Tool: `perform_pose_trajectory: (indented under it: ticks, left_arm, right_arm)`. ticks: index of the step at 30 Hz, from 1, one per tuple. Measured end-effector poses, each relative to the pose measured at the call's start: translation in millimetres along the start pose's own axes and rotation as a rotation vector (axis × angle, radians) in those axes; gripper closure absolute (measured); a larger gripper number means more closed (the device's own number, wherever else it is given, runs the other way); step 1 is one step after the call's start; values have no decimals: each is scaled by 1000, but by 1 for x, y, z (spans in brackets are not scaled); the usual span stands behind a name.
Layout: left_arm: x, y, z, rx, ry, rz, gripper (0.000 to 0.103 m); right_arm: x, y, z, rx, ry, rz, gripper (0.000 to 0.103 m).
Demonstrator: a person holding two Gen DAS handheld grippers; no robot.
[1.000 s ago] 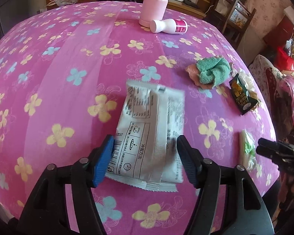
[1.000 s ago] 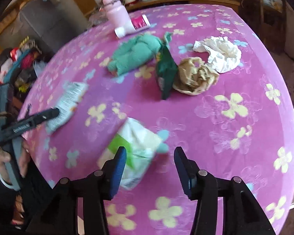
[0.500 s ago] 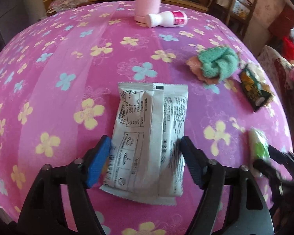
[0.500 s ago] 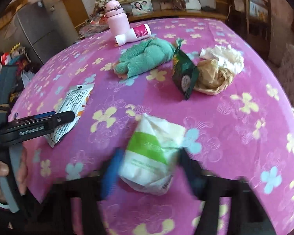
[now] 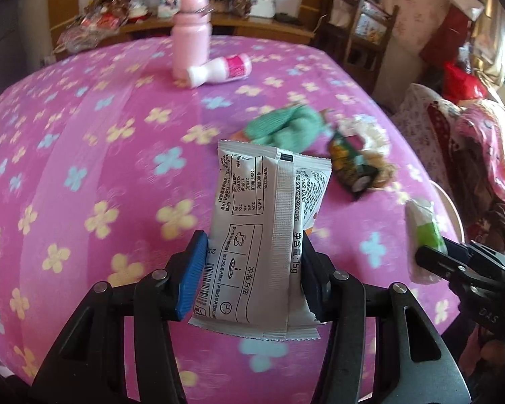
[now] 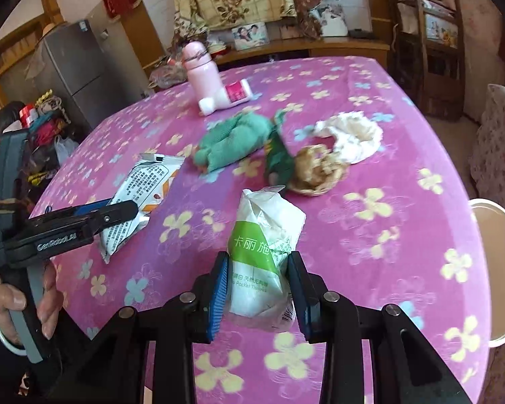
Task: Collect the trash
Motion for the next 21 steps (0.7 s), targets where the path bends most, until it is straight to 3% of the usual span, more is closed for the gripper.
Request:
perform_pose_trajectory:
  ticks: [21]
  left_arm:
    - [-144,-14,14,-16,-189,-56,53]
  right_arm:
    - [-112,72,-19,-100,-154,-102,69]
Point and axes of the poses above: each gripper's, at about its wrist camera, not at the fingertips, and y roughly against the way its jaws point, x to its left, z to its top, the point moved 9 cm from there along -y, roughly the way its jaws point, and after that the axes turned 11 degrees about x, right-handed, at the moved point
